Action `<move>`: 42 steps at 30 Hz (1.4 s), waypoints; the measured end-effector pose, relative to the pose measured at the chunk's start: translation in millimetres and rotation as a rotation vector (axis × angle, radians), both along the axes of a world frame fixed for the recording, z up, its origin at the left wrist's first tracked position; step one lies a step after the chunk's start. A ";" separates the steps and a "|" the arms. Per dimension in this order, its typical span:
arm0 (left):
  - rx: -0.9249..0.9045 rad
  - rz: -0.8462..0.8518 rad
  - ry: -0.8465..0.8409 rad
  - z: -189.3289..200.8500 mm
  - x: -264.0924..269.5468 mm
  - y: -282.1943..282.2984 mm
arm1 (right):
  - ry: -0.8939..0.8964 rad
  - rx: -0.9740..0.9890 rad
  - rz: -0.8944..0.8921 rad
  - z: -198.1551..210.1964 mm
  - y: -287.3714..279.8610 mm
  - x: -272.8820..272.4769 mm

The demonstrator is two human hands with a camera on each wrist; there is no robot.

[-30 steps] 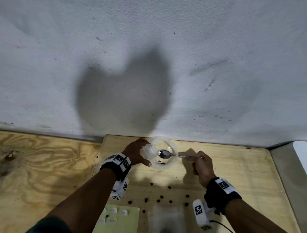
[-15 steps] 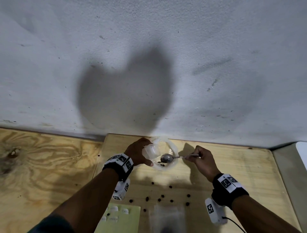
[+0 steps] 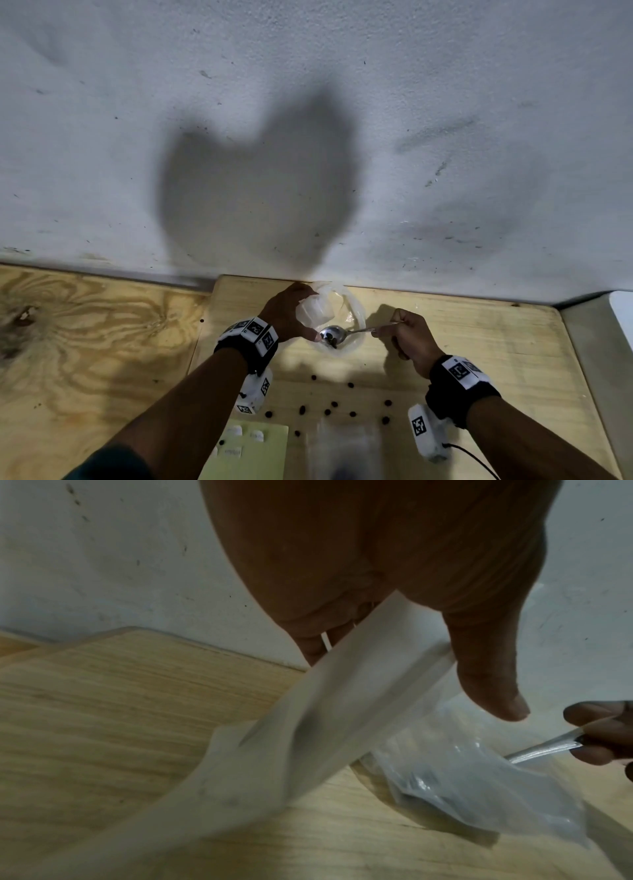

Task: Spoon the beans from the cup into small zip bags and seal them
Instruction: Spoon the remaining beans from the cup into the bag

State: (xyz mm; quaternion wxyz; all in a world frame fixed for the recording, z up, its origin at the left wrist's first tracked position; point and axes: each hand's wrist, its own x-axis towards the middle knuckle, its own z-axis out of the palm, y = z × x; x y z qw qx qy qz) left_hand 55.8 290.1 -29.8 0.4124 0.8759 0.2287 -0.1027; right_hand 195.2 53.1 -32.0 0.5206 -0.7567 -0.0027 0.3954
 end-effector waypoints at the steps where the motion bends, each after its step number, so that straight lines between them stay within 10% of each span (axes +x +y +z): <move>1: 0.004 -0.003 0.000 0.0 0.5 -0.3 | 0.047 -0.006 -0.035 -2.4 -1.2 0.5; 18: 0.000 0.036 -0.022 2.8 -2.2 -1.0 | 0.138 0.049 -0.265 32.3 -22.2 25.9; 42: -0.004 0.052 -0.035 6.7 -4.9 -15.3 | -0.600 0.208 0.203 81.5 23.0 -2.7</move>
